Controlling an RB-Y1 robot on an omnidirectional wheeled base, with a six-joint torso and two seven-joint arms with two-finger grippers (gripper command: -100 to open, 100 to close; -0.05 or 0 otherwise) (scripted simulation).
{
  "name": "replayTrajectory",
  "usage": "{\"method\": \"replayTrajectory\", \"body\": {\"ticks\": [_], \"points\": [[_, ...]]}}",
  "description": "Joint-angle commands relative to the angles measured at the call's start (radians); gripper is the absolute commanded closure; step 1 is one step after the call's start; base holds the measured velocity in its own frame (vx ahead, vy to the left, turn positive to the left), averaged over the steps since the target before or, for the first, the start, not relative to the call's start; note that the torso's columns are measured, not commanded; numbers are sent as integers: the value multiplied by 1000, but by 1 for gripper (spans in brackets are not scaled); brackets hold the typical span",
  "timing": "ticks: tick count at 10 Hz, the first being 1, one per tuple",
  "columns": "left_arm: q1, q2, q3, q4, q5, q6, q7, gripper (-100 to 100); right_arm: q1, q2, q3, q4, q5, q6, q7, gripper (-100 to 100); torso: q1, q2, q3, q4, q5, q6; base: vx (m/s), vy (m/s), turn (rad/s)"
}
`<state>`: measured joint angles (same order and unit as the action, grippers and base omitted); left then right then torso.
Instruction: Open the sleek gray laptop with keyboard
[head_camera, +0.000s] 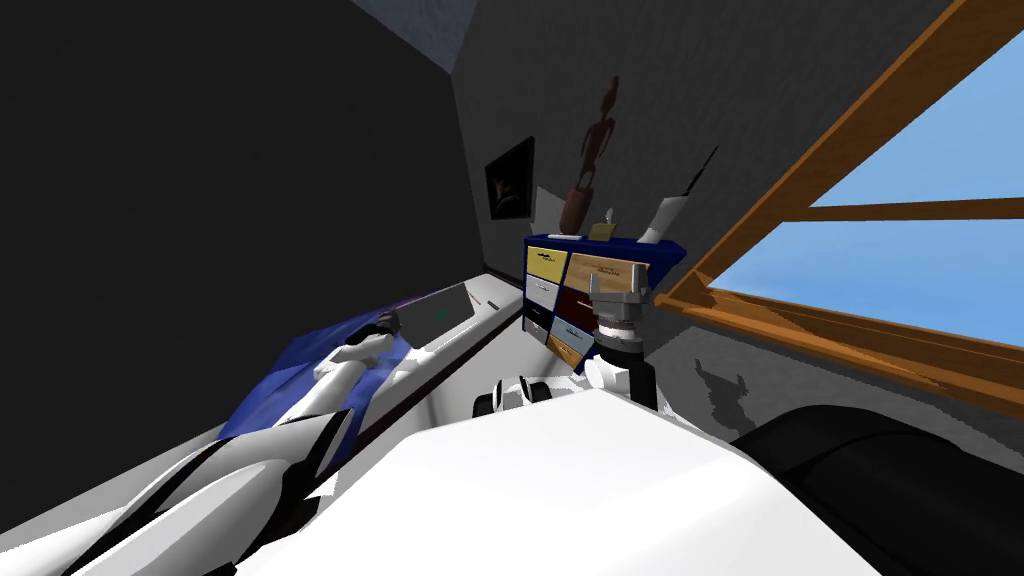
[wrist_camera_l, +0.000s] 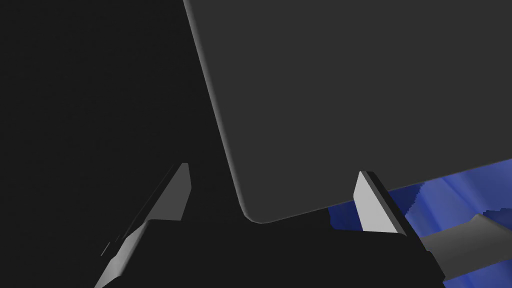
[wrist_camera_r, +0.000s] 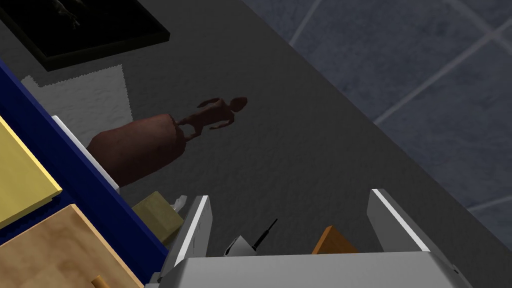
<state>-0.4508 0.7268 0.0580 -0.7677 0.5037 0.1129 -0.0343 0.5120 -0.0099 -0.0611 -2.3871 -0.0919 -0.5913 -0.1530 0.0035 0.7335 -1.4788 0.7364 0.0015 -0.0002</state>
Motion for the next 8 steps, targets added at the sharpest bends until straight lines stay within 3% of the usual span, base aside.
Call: {"method": "replayTrajectory", "body": {"ticks": [1, 2, 3, 4, 7, 8], "points": [[6, -5, 15, 32, -11, 12, -1, -100, 0, 0, 0, 0, 0, 0, 0, 0, -1, 1, 1, 0, -1, 0, 11, 11, 5], [6, -5, 15, 32, -11, 12, -1, -100, 0, 0, 0, 0, 0, 0, 0, 0, -3, 3, 2, 1, -1, 0, 7, 7, -1], [-50, 52, 0, 94, 29, -36, 3, -100, 0, 0, 0, 0, 0, 0, 0, 0, -4, 5, 3, 2, -2, 0, -110, -74, -159], [-97, 61, 0, 172, 29, -36, 3, -100, 0, 0, 0, 0, 0, 0, 0, 0, -9, 11, 6, 3, -3, 1, -134, -66, -104], [-100, 61, -12, 208, 35, -49, 6, -100, 0, 0, 0, 0, 0, 0, 0, 0, -1, 0, 0, 0, 0, 0, -22, -19, 10], [-50, 11, 15, 157, -11, 5, -1, 100, 0, 0, 0, 0, 0, 0, 0, 0, -1, 0, 0, 0, -1, 0, 106, 65, 158]]}}
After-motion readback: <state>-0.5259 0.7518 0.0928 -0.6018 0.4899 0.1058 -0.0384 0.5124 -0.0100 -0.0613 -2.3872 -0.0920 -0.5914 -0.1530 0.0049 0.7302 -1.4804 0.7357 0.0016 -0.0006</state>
